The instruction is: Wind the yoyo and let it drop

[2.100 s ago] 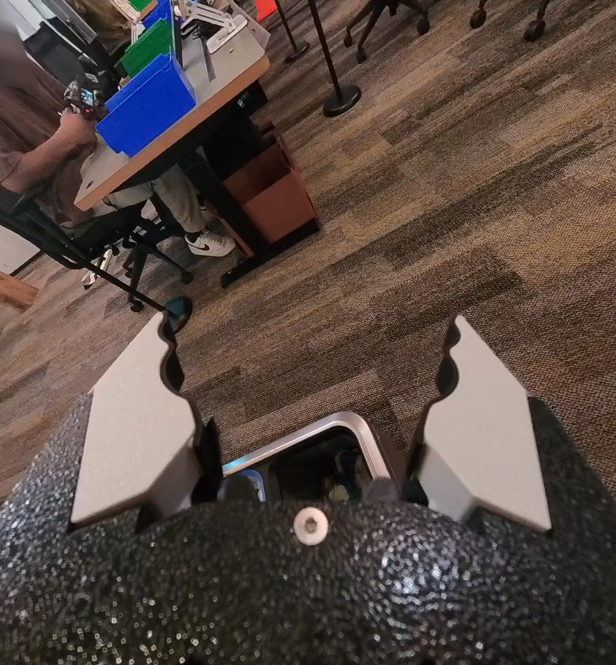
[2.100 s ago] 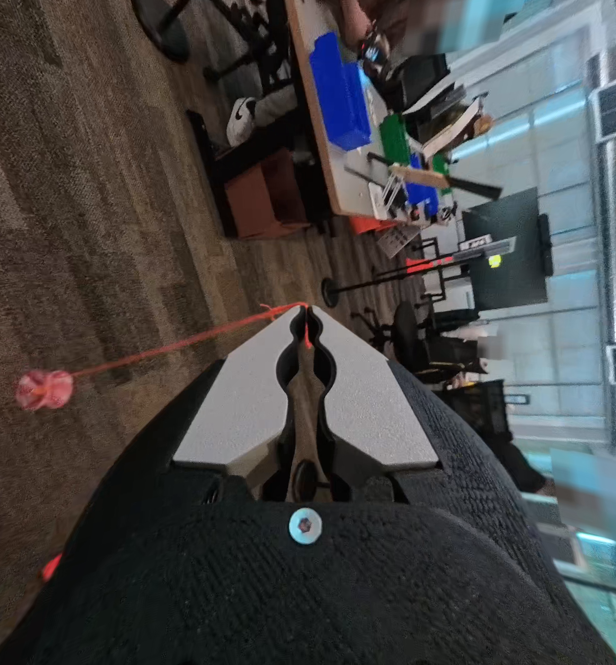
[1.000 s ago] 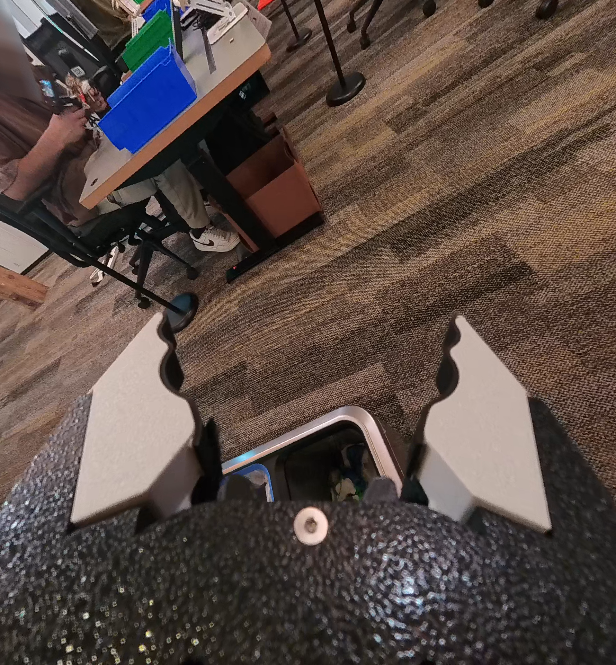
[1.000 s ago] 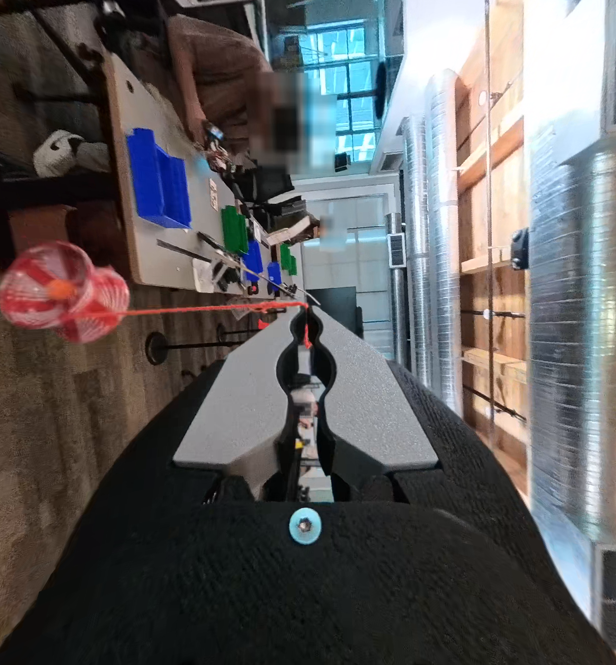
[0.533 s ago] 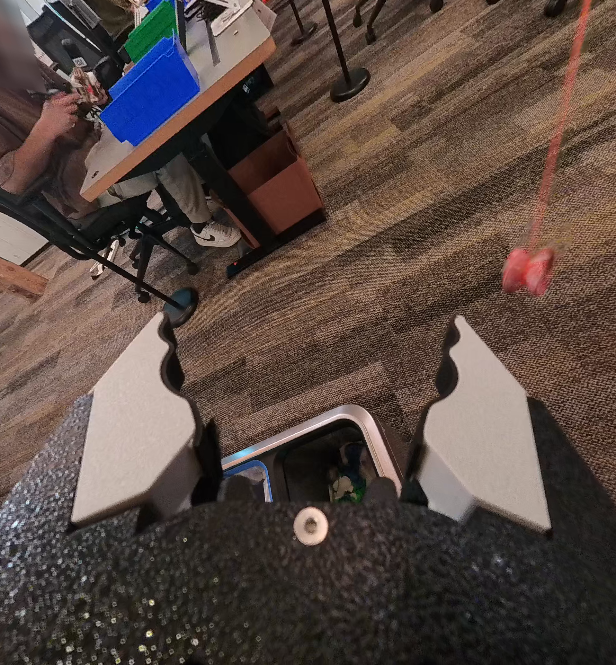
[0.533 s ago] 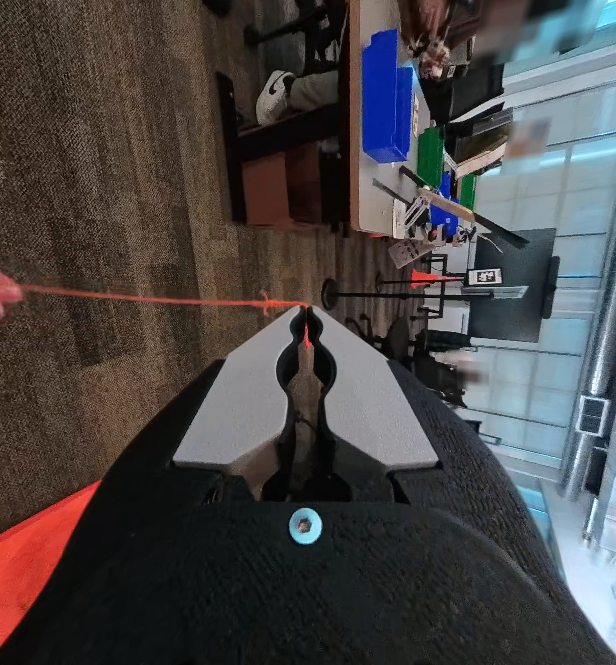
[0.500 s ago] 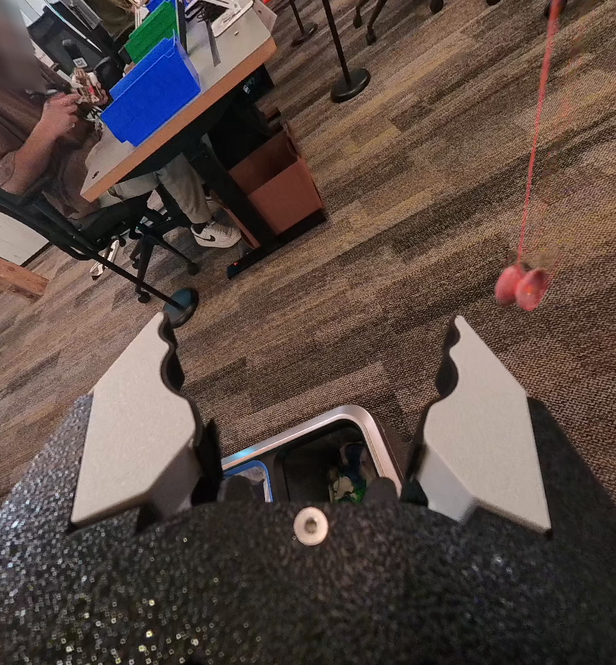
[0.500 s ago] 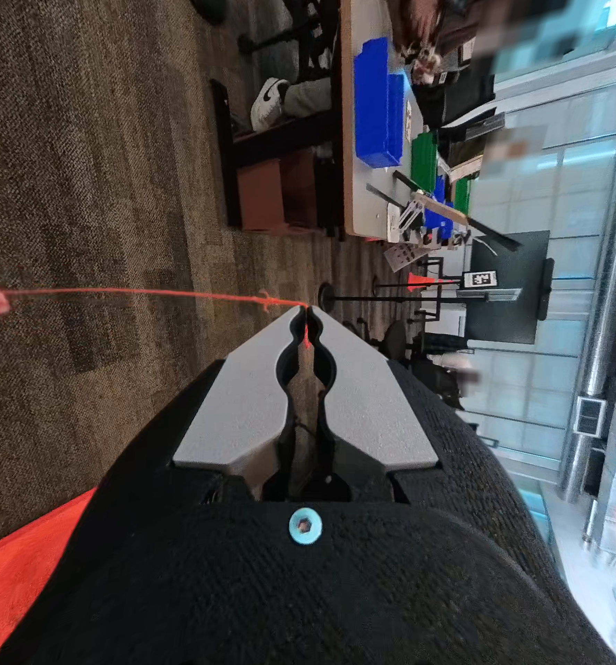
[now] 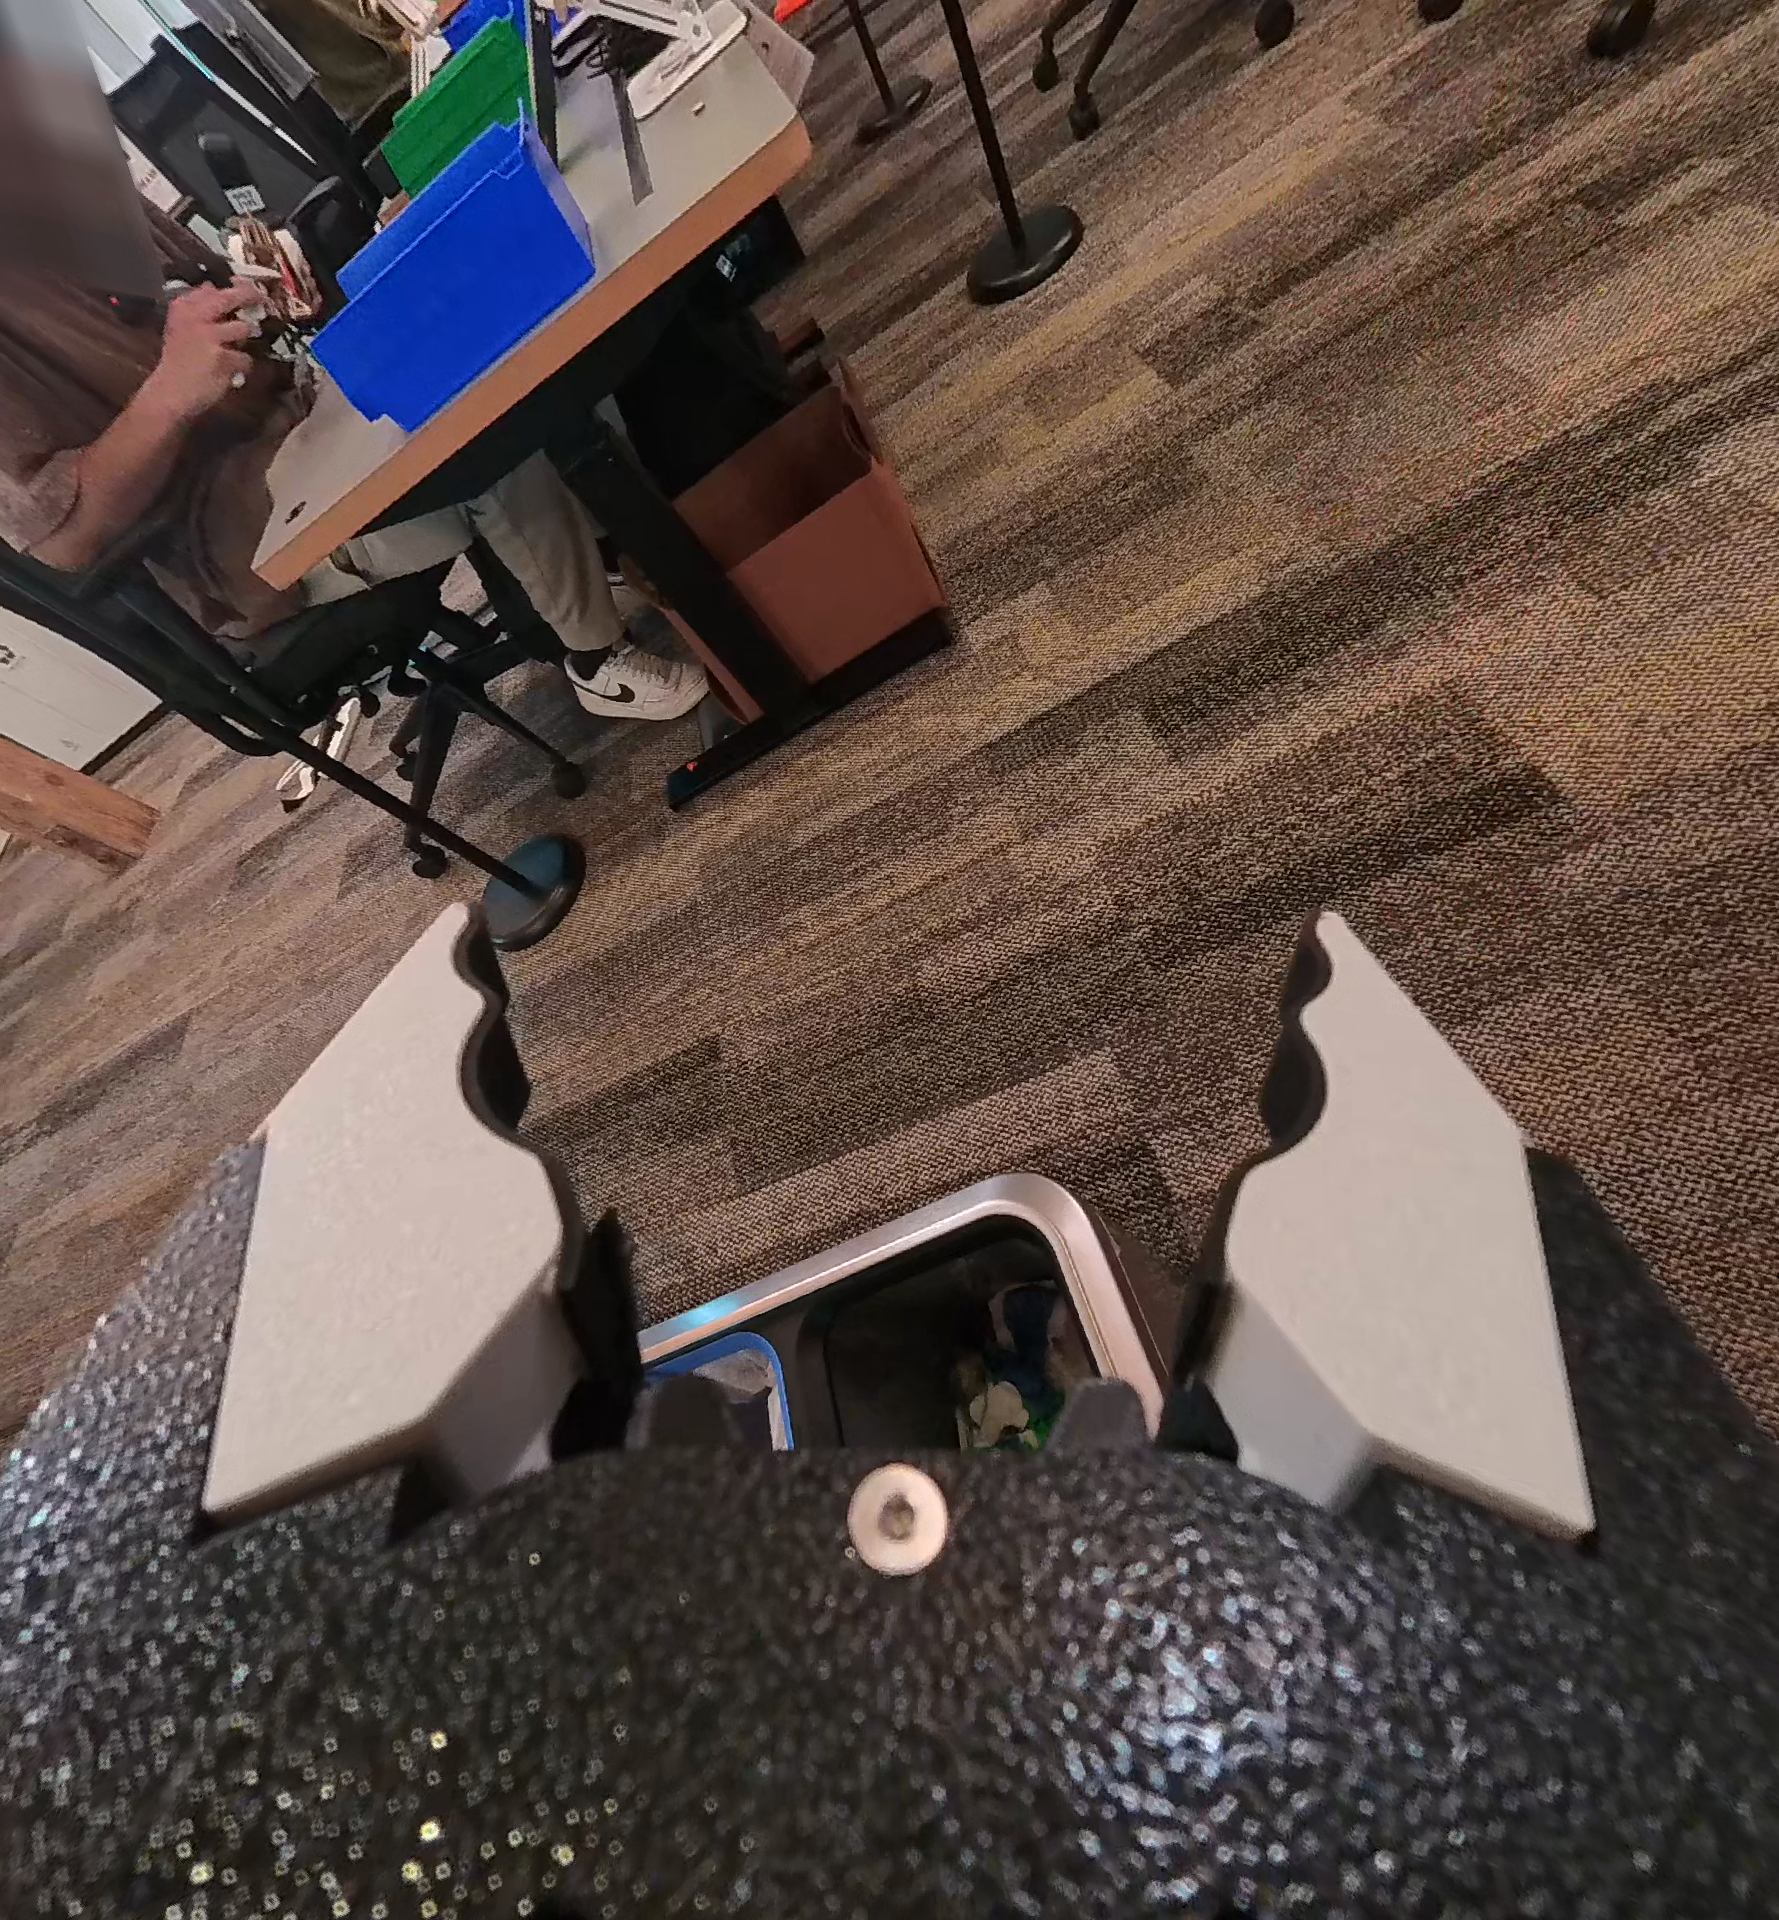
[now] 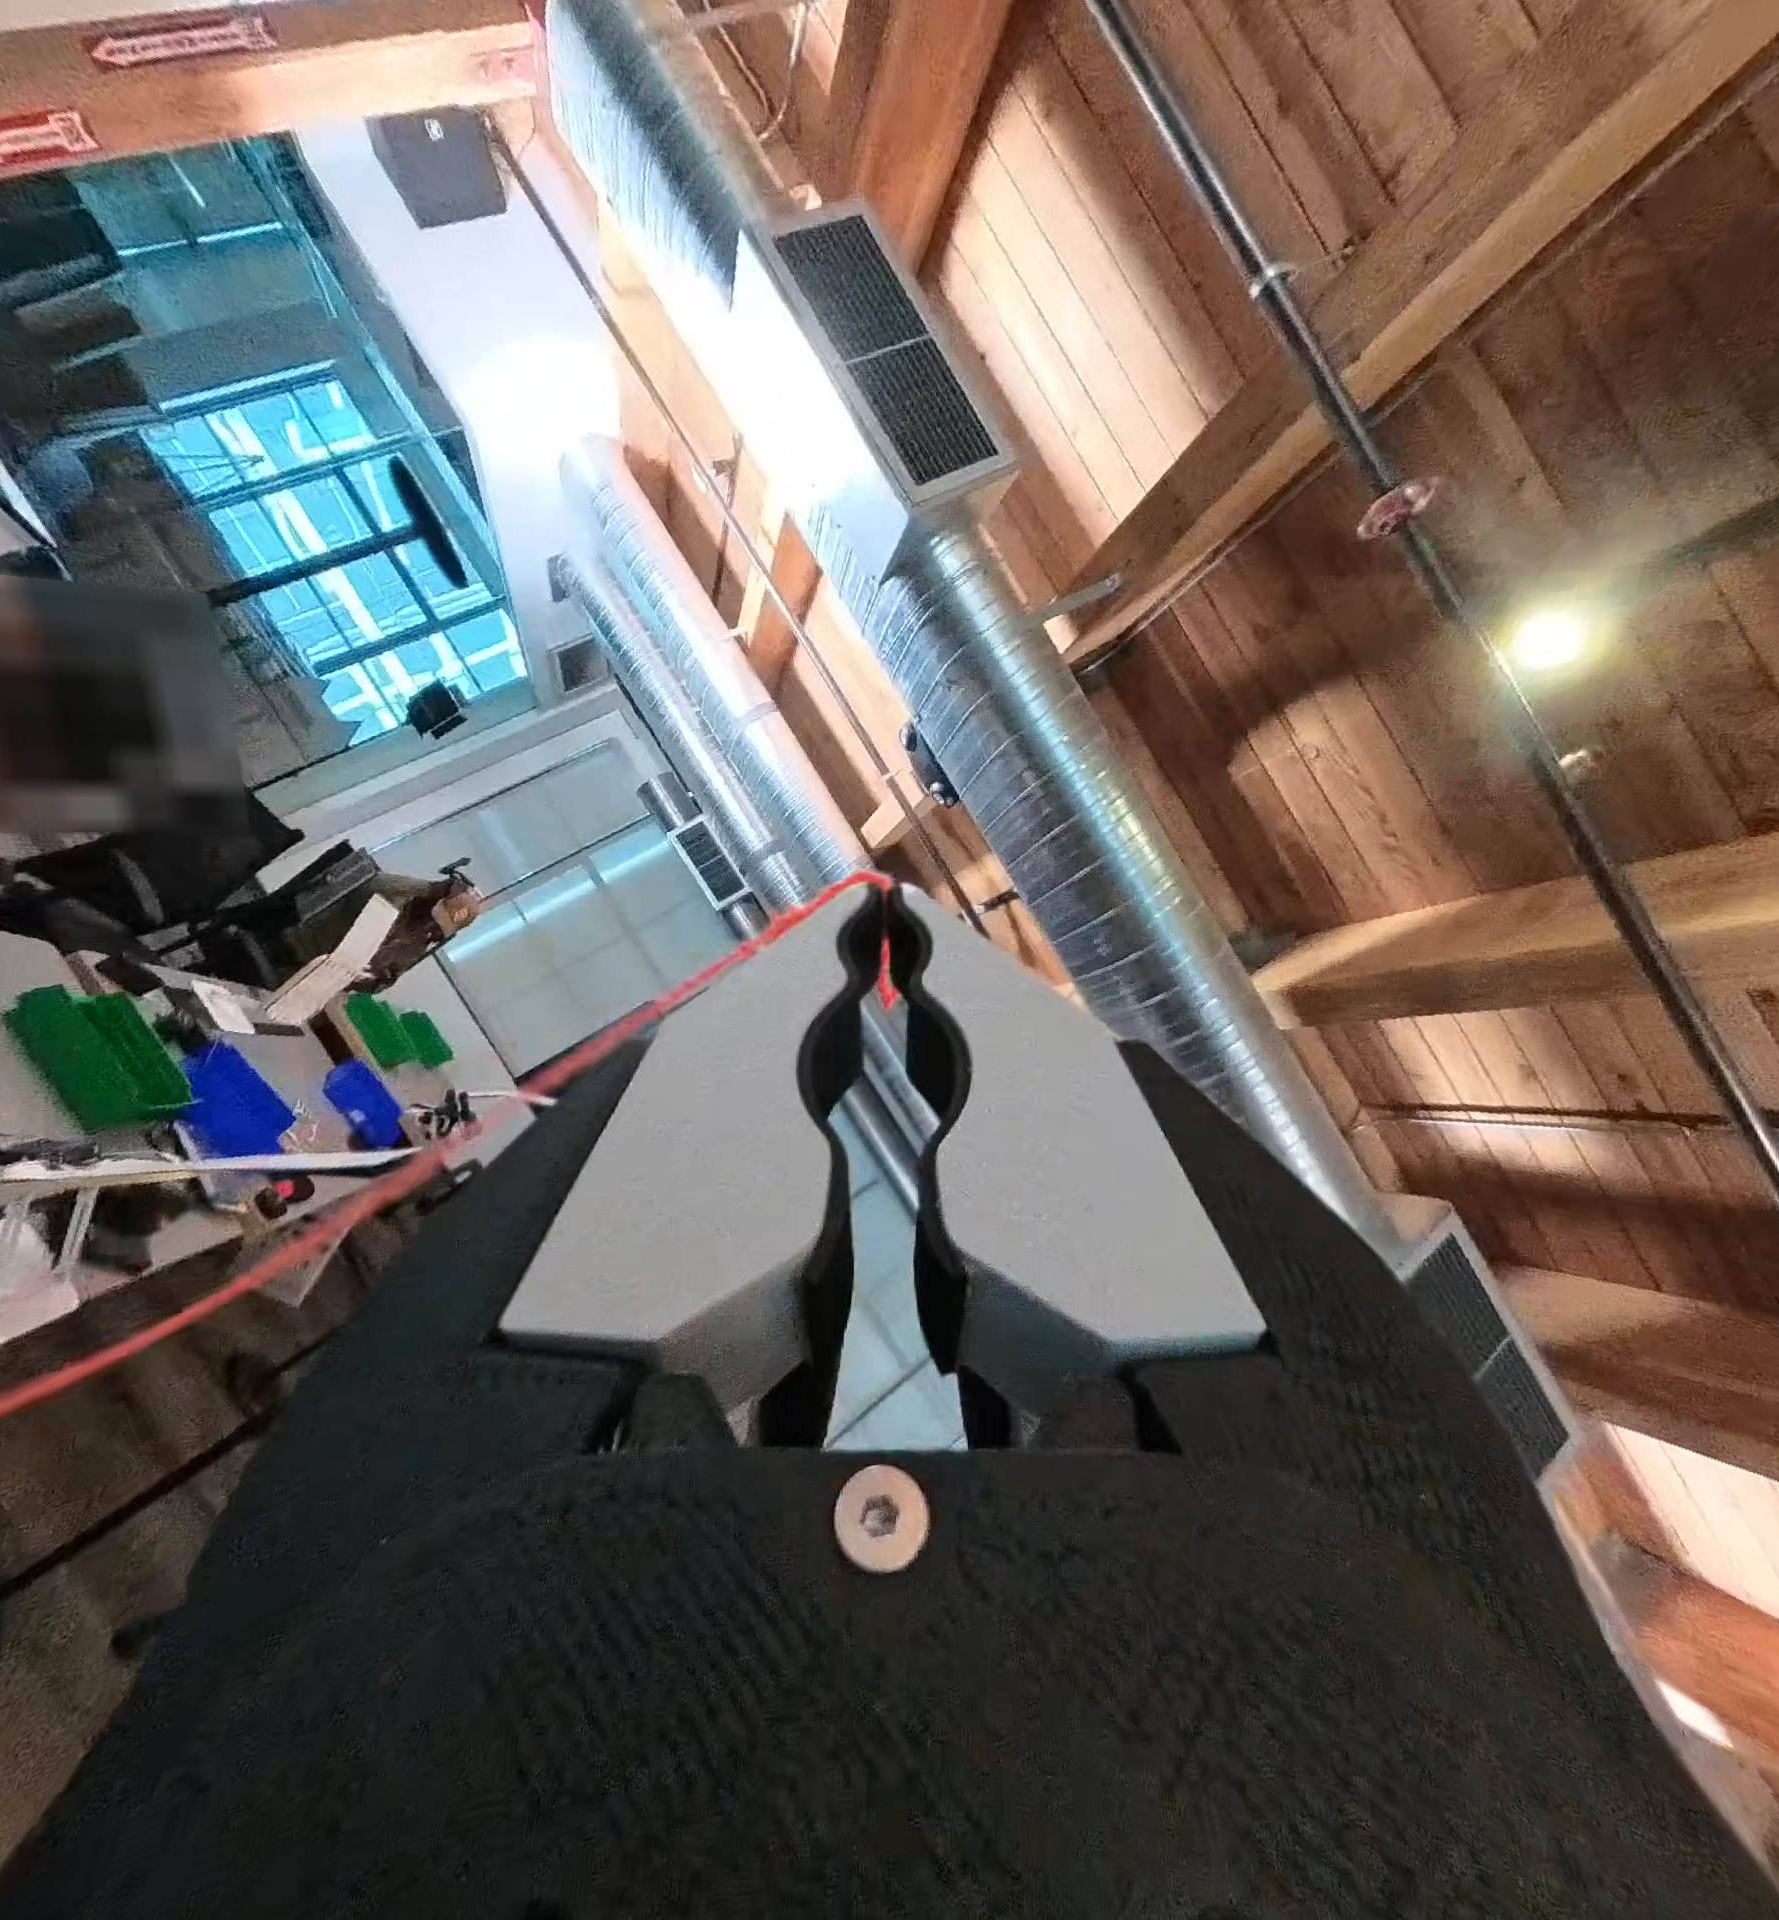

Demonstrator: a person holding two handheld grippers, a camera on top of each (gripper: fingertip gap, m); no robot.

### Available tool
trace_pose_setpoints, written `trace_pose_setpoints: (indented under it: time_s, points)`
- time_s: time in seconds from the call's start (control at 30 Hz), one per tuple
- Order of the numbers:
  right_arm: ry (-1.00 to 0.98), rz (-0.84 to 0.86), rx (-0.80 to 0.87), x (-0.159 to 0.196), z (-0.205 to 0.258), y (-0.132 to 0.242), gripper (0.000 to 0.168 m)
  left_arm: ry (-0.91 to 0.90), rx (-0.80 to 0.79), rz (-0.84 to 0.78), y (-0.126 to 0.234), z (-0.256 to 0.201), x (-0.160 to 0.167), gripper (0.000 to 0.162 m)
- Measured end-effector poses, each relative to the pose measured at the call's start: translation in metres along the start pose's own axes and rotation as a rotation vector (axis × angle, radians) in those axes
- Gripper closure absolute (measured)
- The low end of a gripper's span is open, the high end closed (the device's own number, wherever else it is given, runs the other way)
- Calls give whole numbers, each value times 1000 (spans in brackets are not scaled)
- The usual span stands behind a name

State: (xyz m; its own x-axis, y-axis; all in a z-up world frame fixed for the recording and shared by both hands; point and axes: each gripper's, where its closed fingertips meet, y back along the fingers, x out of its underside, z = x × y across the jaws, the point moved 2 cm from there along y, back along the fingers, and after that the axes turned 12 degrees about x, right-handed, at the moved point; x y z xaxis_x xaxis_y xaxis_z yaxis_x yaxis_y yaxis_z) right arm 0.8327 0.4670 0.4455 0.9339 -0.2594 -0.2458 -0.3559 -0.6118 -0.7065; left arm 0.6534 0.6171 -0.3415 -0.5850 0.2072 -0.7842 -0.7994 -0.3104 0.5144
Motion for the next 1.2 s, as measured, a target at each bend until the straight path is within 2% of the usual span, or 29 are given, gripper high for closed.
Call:
trace_pose_setpoints:
  time_s: [0.2, 0.27, 0.3, 0.33, 0.37, 0.43, 0.47, 0.5, 0.57, 0.6, 0.63, 0.7, 0.73, 0.83, 0.87, 0.93, 0.97, 1.0, 1.03, 1.1, 1.2]
  points:
    - [79, -2, -61, 3, 8, 12, 168, -22, 3, -57, 6, 0, -9, 14]
    - [91, -7, -78, 4, 10, 16, 168, 50, -14, -205, 13, 4, -36, 6]
    - [90, -15, -85, 3, 12, 18, 168, 124, -6, -330, 19, 6, -68, 3]
    - [87, -26, -94, 1, 13, 19, 168, 202, 41, -476, 27, 6, -113, 3]
    - [84, -36, -106, -2, 15, 21, 168, 282, 141, -651, 39, 4, -173, 2]
    - [45, -34, -139, -8, 23, 28, 168, 515, 464, -1042, 83, 7, -308, 3]
    - [8, -38, -174, -12, 30, 34, 168, 605, 616, -1227, 108, 14, -365, 2]
    - [-23, -40, -204, -16, 38, 40, 168, 665, 693, -1329, 117, 24, -407, 3]
    - [-36, -38, -261, -24, 56, 53, 168, 805, 770, -1348, 97, 39, -451, 4]
    - [-35, -36, -288, -27, 63, 60, 168, 870, 788, -1355, 83, 46, -455, 5]
    - [-34, -23, -358, -27, 75, 68, 168, 968, 804, -1329, 64, 52, -450, 47]
    - [-31, -26, -372, -28, 83, 79, 168, 1170, 1044, -1271, 38, 46, -433, 162]
    - [-11, -17, -381, -25, 84, 82, 168, 1280, 1084, -1208, 21, 40, -422, 162]
    - [9, 17, -420, -15, 88, 90, 168, 1392, 1130, -1184, 5, 19, -395, 162]
    - [32, 34, -405, -8, 83, 89, 168, 1383, 1169, -1186, 9, 10, -390, 162]
    - [56, 69, -380, 4, 67, 86, 168, 1248, 1274, -1200, 31, -6, -383, 162]
    - [59, 90, -367, 10, 56, 86, 168, 1171, 1302, -1184, 41, -13, -377, 142]
    - [68, 104, -350, 16, 43, 85, 168, 1124, 1307, -1148, 48, -18, -368, 102]
    - [79, 120, -329, 22, 29, 84, 168, 1102, 1309, -1123, 55, -18, -358, 78]
    - [94, 155, -295, 32, 0, 80, 168, 1039, 1276, -1118, 74, -10, -336, 68]
    - [96, 193, -259, 37, -38, 71, 168, 883, 1144, -1088, 103, 4, -306, 62]
